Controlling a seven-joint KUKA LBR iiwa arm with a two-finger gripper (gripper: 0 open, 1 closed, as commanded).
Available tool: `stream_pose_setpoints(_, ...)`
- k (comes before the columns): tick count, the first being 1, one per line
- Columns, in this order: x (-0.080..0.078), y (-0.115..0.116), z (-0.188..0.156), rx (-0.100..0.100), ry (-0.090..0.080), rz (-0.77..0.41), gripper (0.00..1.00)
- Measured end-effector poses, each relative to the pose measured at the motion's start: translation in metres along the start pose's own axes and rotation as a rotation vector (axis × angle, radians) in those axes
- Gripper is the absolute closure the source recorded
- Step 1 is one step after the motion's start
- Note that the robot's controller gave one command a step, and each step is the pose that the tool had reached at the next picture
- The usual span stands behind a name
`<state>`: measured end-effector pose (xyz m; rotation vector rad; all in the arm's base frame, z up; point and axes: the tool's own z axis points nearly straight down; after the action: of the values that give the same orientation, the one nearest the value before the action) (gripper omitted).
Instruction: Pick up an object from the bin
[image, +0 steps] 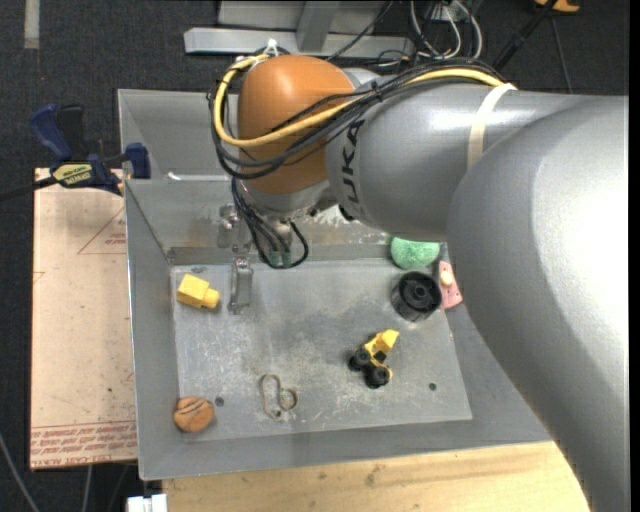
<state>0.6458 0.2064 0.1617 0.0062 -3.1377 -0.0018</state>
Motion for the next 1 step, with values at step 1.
stream_pose_setpoints(1,0.0011,-0.0005,-0.0003,0.0,0.002,0.001,0.0)
